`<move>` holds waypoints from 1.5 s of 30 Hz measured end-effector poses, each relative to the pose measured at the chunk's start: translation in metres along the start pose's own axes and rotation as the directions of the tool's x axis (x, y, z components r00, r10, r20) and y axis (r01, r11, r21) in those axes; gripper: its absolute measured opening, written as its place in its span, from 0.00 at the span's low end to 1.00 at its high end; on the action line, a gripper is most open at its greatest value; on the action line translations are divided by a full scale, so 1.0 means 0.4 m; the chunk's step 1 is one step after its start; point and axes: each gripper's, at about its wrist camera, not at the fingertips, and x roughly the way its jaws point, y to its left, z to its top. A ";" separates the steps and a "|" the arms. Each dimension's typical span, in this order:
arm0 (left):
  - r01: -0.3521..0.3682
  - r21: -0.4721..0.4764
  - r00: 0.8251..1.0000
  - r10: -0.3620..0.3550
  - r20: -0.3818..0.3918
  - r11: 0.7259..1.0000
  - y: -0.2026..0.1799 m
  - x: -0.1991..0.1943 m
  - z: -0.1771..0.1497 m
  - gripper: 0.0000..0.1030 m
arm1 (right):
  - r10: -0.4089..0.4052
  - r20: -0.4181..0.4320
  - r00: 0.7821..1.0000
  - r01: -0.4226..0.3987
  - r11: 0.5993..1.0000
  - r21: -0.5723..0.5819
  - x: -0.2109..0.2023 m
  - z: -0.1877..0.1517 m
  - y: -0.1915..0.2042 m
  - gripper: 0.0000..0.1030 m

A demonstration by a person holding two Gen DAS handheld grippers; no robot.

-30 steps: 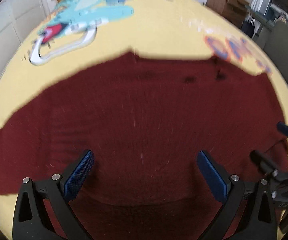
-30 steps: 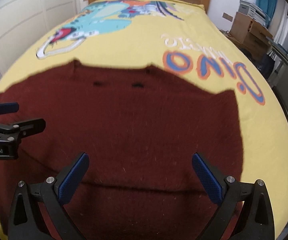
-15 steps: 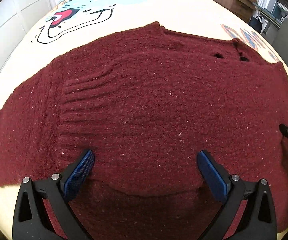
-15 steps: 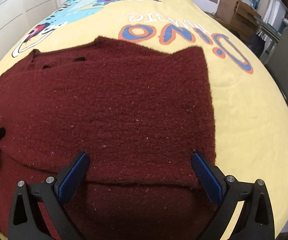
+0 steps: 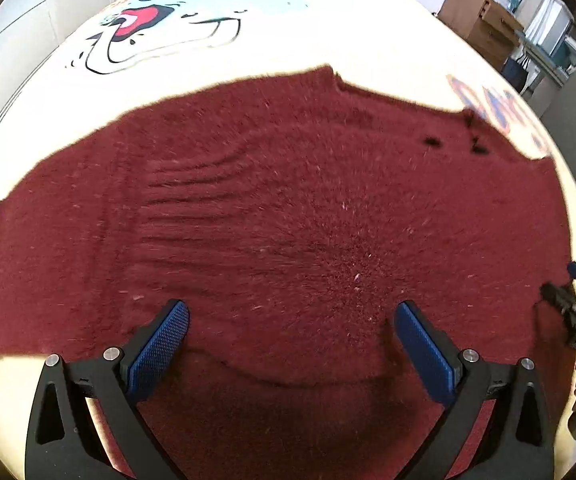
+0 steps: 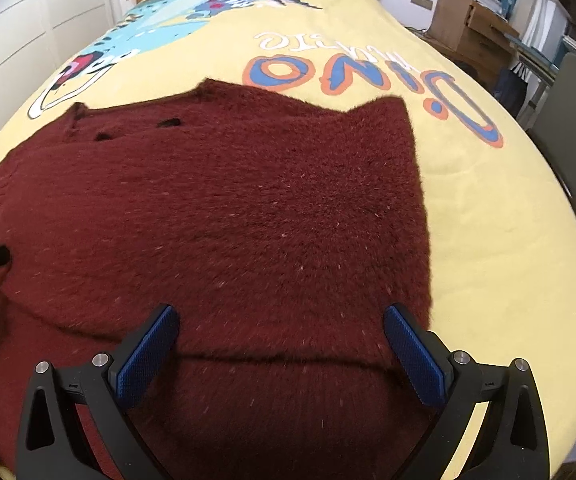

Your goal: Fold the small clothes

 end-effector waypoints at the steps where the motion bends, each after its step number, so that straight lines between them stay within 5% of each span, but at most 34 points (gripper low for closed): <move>1: -0.004 0.010 1.000 0.004 0.010 1.000 0.013 -0.022 0.006 0.99 | -0.002 0.000 1.000 0.002 1.000 -0.012 -0.015 0.001 0.005 0.99; 7: -0.040 -0.017 0.997 0.041 0.063 0.999 0.140 -0.161 0.017 0.99 | 0.044 0.057 0.997 -0.043 0.999 -0.032 -0.158 -0.024 0.030 0.99; 13: -0.089 -0.236 0.990 0.111 0.081 0.968 0.335 -0.259 -0.032 0.99 | 0.057 0.066 0.996 -0.058 0.998 0.013 -0.226 -0.077 0.016 1.00; 17: -0.102 -0.461 0.990 0.134 0.037 0.881 0.487 -0.248 -0.092 0.99 | 0.055 0.047 0.997 -0.057 0.997 0.043 -0.231 -0.114 0.009 0.99; 21: -0.094 -0.668 0.993 0.118 -0.009 0.739 0.637 -0.217 -0.157 0.98 | 0.052 0.019 0.998 -0.054 0.996 0.074 -0.220 -0.139 -0.006 1.00; 25: -0.085 -0.766 0.996 0.080 -0.044 0.637 0.751 -0.194 -0.185 0.98 | 0.033 0.010 0.999 -0.034 0.995 0.095 -0.223 -0.157 -0.022 0.99; 28: -0.105 -0.805 0.994 0.095 -0.061 0.584 0.809 -0.185 -0.198 0.98 | 0.025 0.006 1.000 -0.025 0.992 0.120 -0.228 -0.171 -0.037 1.00; 33: -0.078 -0.840 0.997 0.053 -0.058 0.538 0.851 -0.169 -0.206 0.93 | 0.004 -0.012 1.000 -0.002 0.989 0.147 -0.228 -0.185 -0.061 1.00; 35: -0.087 -0.837 0.996 0.056 -0.068 0.540 0.853 -0.170 -0.212 0.82 | -0.007 -0.012 1.000 0.009 0.988 0.154 -0.229 -0.189 -0.069 0.99; 40: -0.080 -0.777 0.997 0.057 -0.056 0.624 0.824 -0.172 -0.196 0.35 | -0.007 -0.019 1.000 0.010 0.984 0.180 -0.222 -0.193 -0.088 1.00; 41: -0.054 -0.771 0.999 0.035 -0.042 0.634 0.819 -0.172 -0.194 0.14 | -0.008 -0.022 1.000 0.012 0.984 0.179 -0.220 -0.192 -0.090 1.00; 43: -0.004 -0.773 1.000 -0.009 -0.013 0.634 0.812 -0.171 -0.194 0.07 | -0.008 -0.021 1.000 0.011 0.984 0.176 -0.219 -0.190 -0.091 1.00; 45: -0.034 -0.752 0.999 0.017 -0.030 0.658 0.800 -0.181 -0.184 0.06 | -0.006 -0.019 1.000 0.010 0.984 0.176 -0.221 -0.189 -0.094 0.99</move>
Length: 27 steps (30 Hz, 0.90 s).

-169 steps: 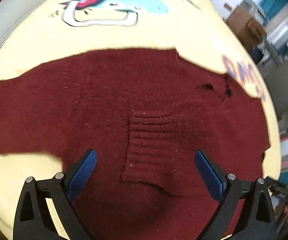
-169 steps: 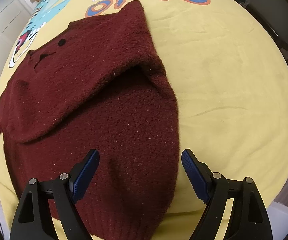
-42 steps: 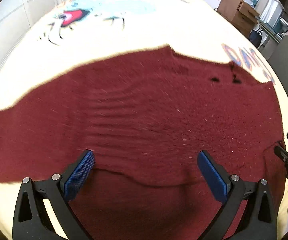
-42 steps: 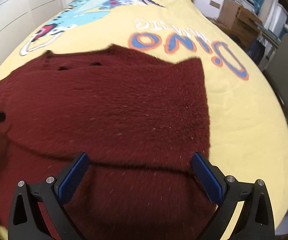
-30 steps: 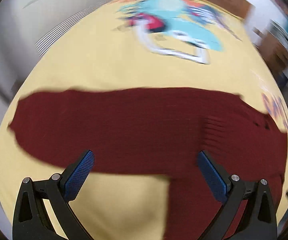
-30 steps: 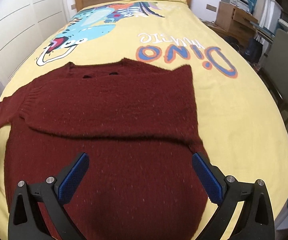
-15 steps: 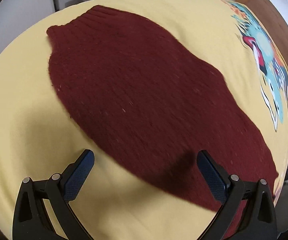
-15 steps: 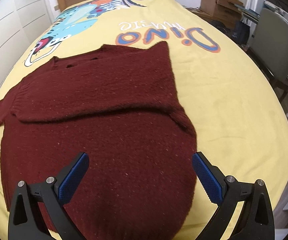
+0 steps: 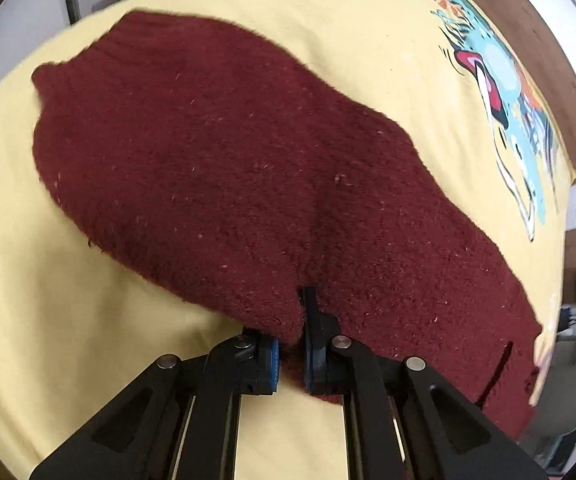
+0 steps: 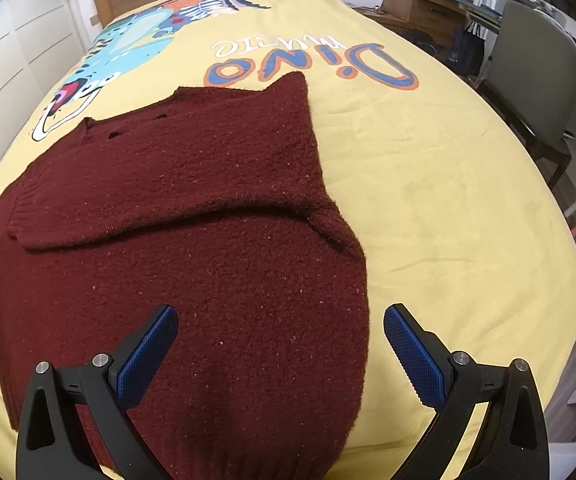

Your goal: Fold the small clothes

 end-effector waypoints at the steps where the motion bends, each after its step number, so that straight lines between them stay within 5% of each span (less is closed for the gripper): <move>1: -0.011 0.020 1.000 0.011 0.007 1.000 -0.012 -0.006 -0.002 0.06 | 0.002 0.001 1.000 -0.002 1.000 0.000 -0.001 0.002 -0.002 0.99; 7: 0.004 0.178 0.997 -0.019 0.081 0.984 -0.131 -0.096 -0.041 0.06 | -0.026 0.015 1.000 0.026 1.000 -0.014 -0.012 0.033 -0.011 0.99; 13: 0.052 0.364 0.990 -0.095 0.102 0.930 -0.305 -0.181 -0.137 0.06 | -0.021 0.048 0.999 0.022 1.000 -0.011 -0.033 0.074 -0.020 0.99; 21: 0.173 0.590 0.971 -0.236 0.031 0.788 -0.604 -0.243 -0.303 0.06 | -0.020 0.081 0.997 0.021 1.000 -0.010 -0.056 0.126 -0.030 0.99; 27: 0.210 0.719 0.967 -0.251 -0.052 0.662 -0.844 -0.148 -0.395 0.05 | -0.019 0.097 0.995 0.017 1.000 0.024 -0.076 0.185 -0.051 0.99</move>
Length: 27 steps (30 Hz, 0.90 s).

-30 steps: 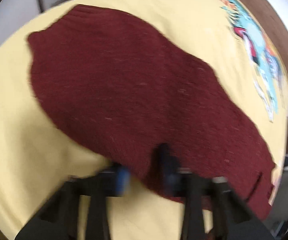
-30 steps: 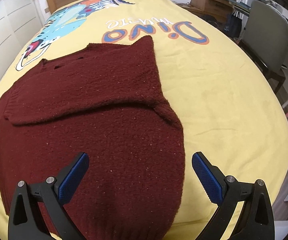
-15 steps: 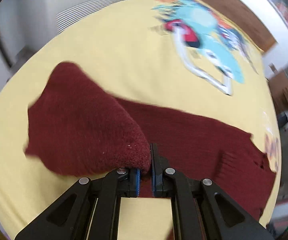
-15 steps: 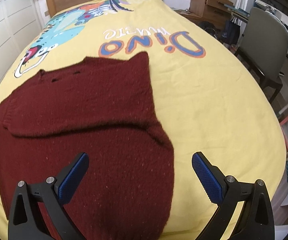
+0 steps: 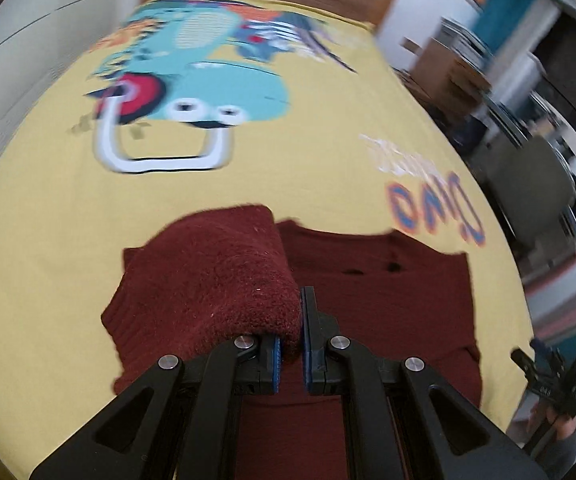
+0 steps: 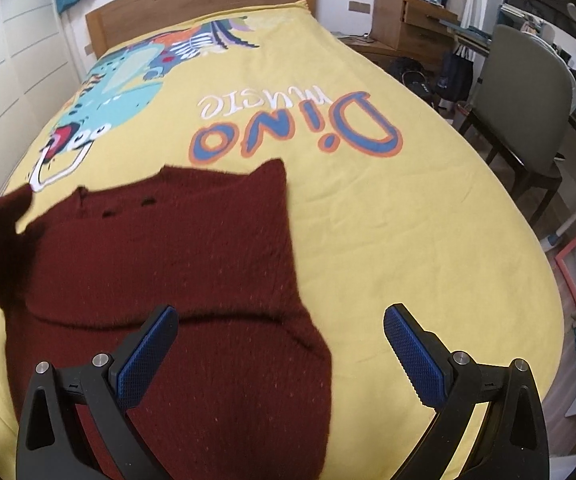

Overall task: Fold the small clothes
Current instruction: 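Fold the held side toward the sweater center, then open the left gripper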

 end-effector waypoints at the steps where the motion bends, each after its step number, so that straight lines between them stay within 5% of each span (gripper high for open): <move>1: 0.012 0.009 1.000 -0.012 -0.006 1.000 -0.021 0.025 0.009 0.05 | -0.002 0.002 1.000 0.002 1.000 0.004 -0.001 0.010 -0.002 0.99; 9: -0.020 0.120 0.997 0.029 -0.070 0.993 -0.177 0.225 -0.060 0.05 | 0.006 -0.005 1.000 -0.006 1.000 0.005 0.005 0.029 -0.002 0.99; 20: -0.073 0.115 0.977 0.094 -0.189 0.991 -0.114 0.365 -0.188 0.08 | 0.028 -0.089 0.996 -0.029 1.000 -0.002 0.075 -0.028 0.016 0.99; 27: -0.110 0.138 0.972 0.136 -0.190 0.984 -0.108 0.367 -0.185 0.35 | 0.030 -0.107 0.994 -0.031 1.000 -0.003 0.088 -0.049 0.016 0.99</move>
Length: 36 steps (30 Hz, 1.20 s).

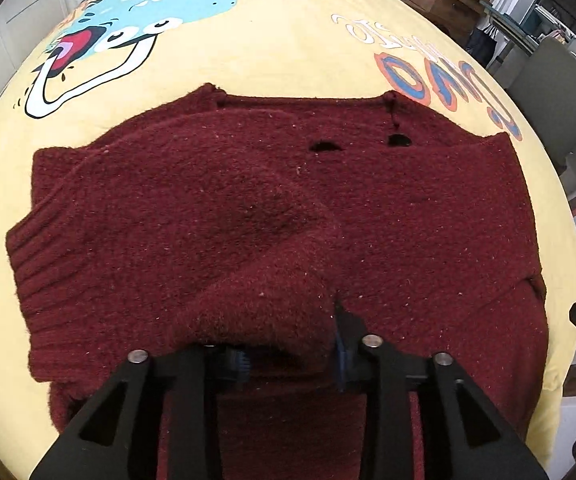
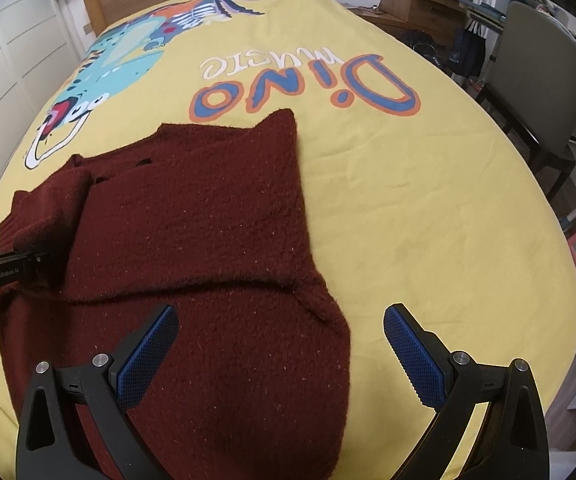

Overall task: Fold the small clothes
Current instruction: 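Fold the held side toward the sweater center, then open the left gripper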

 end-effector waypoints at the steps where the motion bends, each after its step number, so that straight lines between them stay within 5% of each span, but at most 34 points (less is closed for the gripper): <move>1: -0.006 0.004 1.000 0.006 0.003 1.000 0.001 -0.001 0.000 0.39 | 0.002 0.000 1.000 -0.002 1.000 0.002 0.000 -0.001 -0.001 0.99; 6: -0.011 -0.005 1.000 0.011 0.007 1.000 0.009 -0.010 -0.004 0.89 | 0.001 -0.002 1.000 -0.001 1.000 -0.003 -0.001 -0.004 -0.003 0.99; 7: -0.006 -0.008 1.000 0.006 0.003 1.000 0.013 -0.012 -0.006 0.91 | -0.002 -0.001 1.000 0.002 1.000 -0.006 -0.001 -0.005 -0.002 1.00; 18: 0.007 0.034 0.999 -0.005 -0.048 0.999 0.041 -0.084 -0.042 0.95 | 0.001 -0.014 1.000 -0.001 1.000 -0.025 0.007 -0.014 0.009 0.99; 23: -0.068 0.065 0.996 0.071 -0.045 0.996 0.098 -0.128 -0.088 0.99 | 0.000 -0.015 1.000 0.000 1.000 -0.024 0.008 -0.017 0.010 1.00; 36: -0.136 -0.070 0.990 0.132 -0.055 0.988 0.338 -0.089 -0.176 0.98 | 0.019 -0.042 0.999 -0.023 0.995 -0.102 0.029 -0.012 0.108 1.00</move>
